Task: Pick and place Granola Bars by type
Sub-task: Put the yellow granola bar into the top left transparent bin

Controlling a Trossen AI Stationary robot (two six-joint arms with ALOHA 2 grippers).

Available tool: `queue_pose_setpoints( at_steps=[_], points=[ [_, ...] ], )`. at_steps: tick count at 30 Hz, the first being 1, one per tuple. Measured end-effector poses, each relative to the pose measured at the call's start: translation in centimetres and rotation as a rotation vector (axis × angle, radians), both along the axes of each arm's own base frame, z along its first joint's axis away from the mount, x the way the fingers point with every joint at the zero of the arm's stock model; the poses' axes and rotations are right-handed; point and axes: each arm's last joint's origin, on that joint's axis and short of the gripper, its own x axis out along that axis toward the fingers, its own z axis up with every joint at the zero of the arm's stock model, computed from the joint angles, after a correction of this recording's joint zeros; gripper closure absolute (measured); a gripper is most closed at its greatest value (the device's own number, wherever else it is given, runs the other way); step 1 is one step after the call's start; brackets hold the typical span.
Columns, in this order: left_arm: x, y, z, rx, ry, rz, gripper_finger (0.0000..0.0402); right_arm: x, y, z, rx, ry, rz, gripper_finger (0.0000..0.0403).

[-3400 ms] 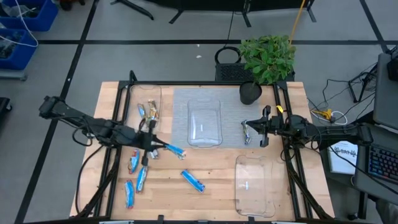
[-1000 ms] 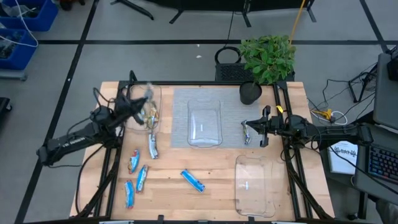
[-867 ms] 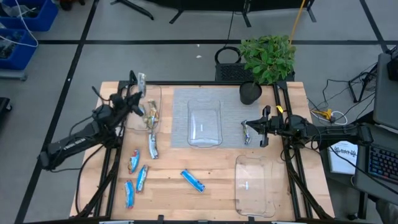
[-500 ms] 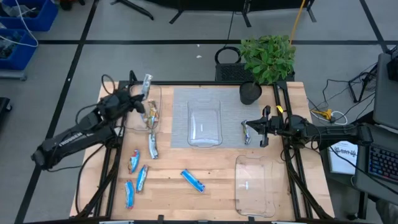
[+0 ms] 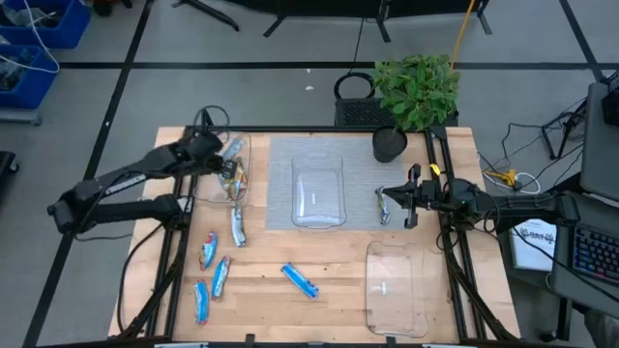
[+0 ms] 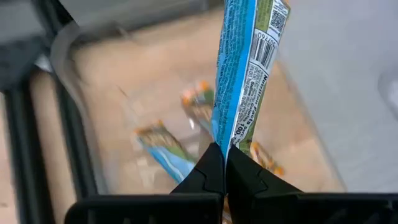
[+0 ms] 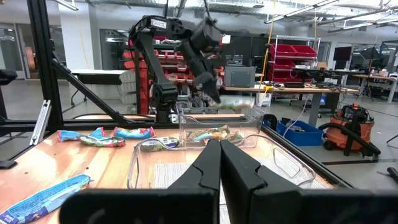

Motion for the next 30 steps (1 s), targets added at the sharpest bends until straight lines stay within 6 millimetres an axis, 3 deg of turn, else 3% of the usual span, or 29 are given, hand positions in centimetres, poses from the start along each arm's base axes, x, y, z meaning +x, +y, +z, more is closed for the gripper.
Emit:
queue_pose_setpoints(
  at_steps=[5,11,17,23,30],
  points=[
    [0.5,0.4,-1.8,-0.047,0.076,0.013,0.0399,0.0,0.0,0.0,0.000,0.000,0.000,0.0403],
    [-0.3,0.4,-4.4,-0.112,0.134,0.074,0.0399,0.0,0.0,0.0,0.000,0.000,0.000,0.0403],
    [-1.0,0.8,-6.7,-0.139,0.076,0.100,0.0399,0.0,0.0,0.0,0.000,0.000,0.000,0.0403],
    [-1.2,1.0,-7.4,-0.153,0.035,0.089,0.0395,0.0,0.0,0.0,0.000,0.000,0.000,0.0403],
    [-1.1,1.1,-7.3,-0.131,0.037,0.063,0.0343,0.0,0.0,0.0,0.000,0.000,0.000,0.0403]
  ],
)
